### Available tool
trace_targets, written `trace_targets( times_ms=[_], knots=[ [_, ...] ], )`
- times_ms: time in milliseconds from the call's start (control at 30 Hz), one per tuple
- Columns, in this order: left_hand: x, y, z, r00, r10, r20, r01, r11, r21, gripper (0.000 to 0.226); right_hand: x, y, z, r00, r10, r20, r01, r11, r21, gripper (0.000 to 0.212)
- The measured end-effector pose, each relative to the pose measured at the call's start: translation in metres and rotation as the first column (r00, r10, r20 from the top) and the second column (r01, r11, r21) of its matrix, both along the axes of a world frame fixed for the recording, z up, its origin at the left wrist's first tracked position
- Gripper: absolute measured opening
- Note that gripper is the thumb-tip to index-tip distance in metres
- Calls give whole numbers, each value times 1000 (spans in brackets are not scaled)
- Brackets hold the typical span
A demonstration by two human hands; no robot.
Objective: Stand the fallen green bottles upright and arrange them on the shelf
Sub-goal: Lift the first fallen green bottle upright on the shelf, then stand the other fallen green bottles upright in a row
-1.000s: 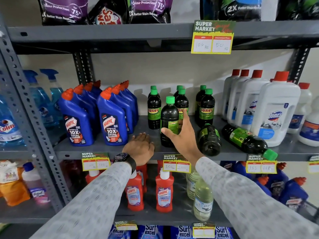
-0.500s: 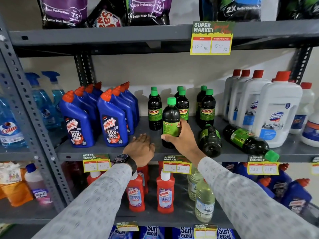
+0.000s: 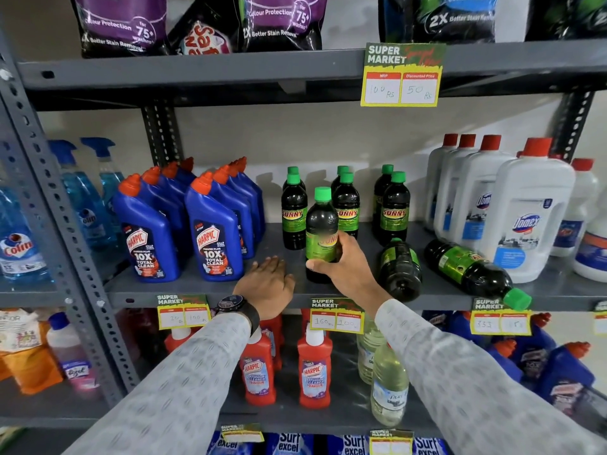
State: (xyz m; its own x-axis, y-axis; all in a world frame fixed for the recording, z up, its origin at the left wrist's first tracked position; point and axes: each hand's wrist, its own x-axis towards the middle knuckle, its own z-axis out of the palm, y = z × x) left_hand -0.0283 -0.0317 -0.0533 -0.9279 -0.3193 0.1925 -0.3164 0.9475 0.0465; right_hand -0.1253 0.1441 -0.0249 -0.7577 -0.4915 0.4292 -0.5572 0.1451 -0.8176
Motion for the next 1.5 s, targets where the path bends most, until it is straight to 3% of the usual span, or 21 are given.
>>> trace_targets(
  times_ms=[200, 633, 867, 967, 1033, 1067, 1133, 1200, 1267, 1333, 1400, 1500],
  knots=[
    [2, 3, 2, 1000, -7, -5, 7, 1000, 11, 66, -5, 4, -4, 991, 113, 70, -112, 993, -25, 62],
    [4, 4, 2, 1000, -4, 4, 4, 1000, -2, 67, -2, -3, -6, 996, -88, 3, 88, 996, -18, 80],
    [3, 2, 3, 1000, -4, 9, 4, 1000, 14, 68, 9, 5, 7, 999, -49, -7, 49, 998, -36, 60],
    [0, -2, 9, 993, -6, 120, 7, 1000, -9, 74, 16, 14, 33, 998, -31, -52, 27, 997, -69, 45],
    [-7, -1, 16, 990, -6, 141, 6, 1000, 0, 72, 12, 22, 56, 979, -123, -163, 122, 992, -16, 62],
    [-10, 2, 19, 993, 6, 121, -10, 1000, 30, 70, 5, 29, 67, 958, -177, -226, 192, 980, 47, 61],
    [-14, 7, 22, 993, 13, 118, -20, 998, 54, 67, -5, 47, 88, 931, -222, -291, 290, 932, 218, 37],
    [-18, 9, 18, 986, 10, 168, -12, 1000, 10, 76, -16, 69, 97, 935, -262, -240, 343, 845, 411, 28],
    [-19, 8, 15, 982, 8, 190, -4, 1000, -21, 83, -26, 91, 96, 929, -320, -184, 366, 733, 573, 41],
    [-20, 10, 14, 988, 23, 155, -28, 999, 32, 75, -34, 106, 89, 928, -368, -60, 310, 674, 671, 62],
    [-20, 13, 15, 993, 21, 120, -27, 998, 48, 69, -38, 113, 82, 899, -413, 146, 209, 697, 686, 73],
    [-19, 15, 15, 991, 14, 130, -19, 999, 39, 73, -41, 115, 72, 803, -404, 438, 103, 818, 566, 63]
  ],
)
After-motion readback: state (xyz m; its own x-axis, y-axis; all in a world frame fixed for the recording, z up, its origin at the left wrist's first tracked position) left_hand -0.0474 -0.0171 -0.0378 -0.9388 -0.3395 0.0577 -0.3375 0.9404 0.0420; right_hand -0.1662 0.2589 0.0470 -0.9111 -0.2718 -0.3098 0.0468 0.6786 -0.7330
